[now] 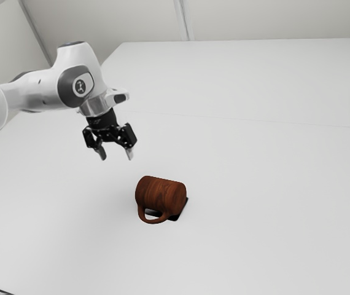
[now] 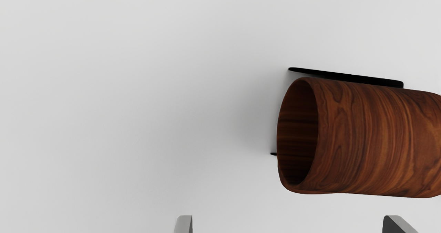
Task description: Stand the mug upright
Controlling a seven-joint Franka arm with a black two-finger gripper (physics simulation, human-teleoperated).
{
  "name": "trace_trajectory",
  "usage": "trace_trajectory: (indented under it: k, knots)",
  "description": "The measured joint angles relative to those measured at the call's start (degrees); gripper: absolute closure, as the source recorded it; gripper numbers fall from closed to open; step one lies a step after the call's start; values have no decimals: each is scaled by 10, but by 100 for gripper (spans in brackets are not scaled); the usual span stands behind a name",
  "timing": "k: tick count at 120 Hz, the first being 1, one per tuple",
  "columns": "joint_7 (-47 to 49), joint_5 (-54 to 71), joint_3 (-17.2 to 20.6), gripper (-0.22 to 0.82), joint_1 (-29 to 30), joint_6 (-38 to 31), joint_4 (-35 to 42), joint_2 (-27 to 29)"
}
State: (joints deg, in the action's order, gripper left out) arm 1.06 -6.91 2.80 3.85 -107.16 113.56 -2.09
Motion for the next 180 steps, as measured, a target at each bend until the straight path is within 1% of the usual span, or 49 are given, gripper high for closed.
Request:
trace_trajectory:
  k: [27,41,65,85,106,123,154,169,172,180]
  knots:
    - [-85,-124,0,0,28,-47,36,-13]
    - [-134,-173,0,0,44,-56,54,-22]
    - [-236,-254,0,0,58,-61,58,-52]
    - [-318,-307,0,0,73,-50,59,-78]
    - [-387,-346,0,0,74,-37,58,-97]
    - [-429,-394,0,0,82,-1,59,-103]
    - [-485,-458,1,0,97,57,58,-136]
    - [-504,-484,2,6,103,83,58,-155]
    - [-508,-488,2,9,104,87,58,-158]
    - [-515,-497,2,22,105,98,58,-159]
